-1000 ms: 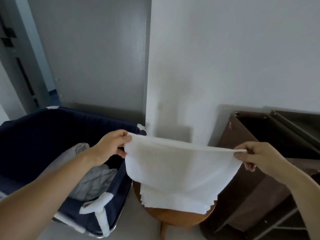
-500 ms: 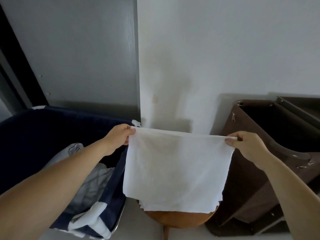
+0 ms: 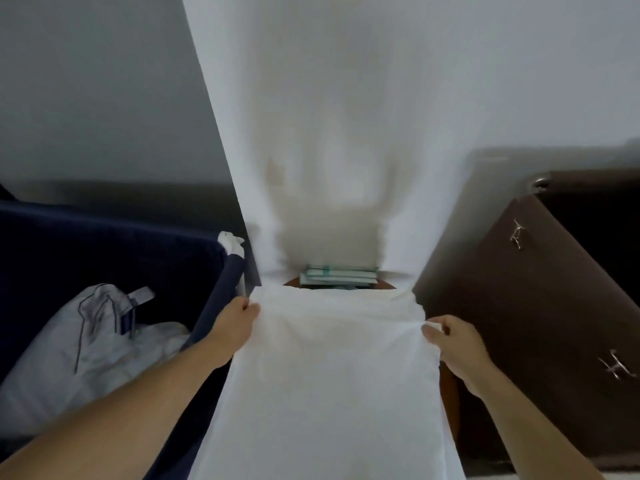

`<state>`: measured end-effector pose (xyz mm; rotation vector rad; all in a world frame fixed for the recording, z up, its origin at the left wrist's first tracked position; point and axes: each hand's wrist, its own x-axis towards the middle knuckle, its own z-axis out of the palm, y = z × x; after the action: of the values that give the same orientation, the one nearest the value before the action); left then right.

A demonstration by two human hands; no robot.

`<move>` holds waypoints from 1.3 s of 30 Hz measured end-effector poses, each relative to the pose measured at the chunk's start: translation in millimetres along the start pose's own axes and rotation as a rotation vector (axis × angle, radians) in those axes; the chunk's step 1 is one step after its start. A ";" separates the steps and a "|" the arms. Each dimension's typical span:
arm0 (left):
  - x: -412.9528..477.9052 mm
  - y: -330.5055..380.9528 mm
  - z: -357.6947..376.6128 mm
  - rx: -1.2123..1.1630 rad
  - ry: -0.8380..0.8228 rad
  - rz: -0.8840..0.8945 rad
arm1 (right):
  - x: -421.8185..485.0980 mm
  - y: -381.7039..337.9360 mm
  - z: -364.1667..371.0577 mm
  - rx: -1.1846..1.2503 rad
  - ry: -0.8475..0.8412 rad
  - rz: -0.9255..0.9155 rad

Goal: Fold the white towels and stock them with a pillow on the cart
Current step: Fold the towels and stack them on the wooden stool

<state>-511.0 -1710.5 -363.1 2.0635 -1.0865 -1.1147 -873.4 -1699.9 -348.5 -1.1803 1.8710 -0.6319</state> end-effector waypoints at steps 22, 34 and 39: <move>67.5 -66.3 40.6 0.264 -0.070 0.085 | 26.6 13.7 69.4 0.046 0.223 0.399; 4.9 -115.7 22.1 0.158 -0.178 -0.017 | 0.3 -11.6 81.3 0.139 0.180 -0.111; -27.5 -126.4 26.2 0.152 -0.138 -0.004 | 24.0 24.5 59.2 0.145 0.096 0.191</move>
<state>-493.0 -1623.5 -460.7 2.1306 -1.2702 -1.2252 -841.1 -1710.3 -408.0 -0.8802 1.9542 -0.7141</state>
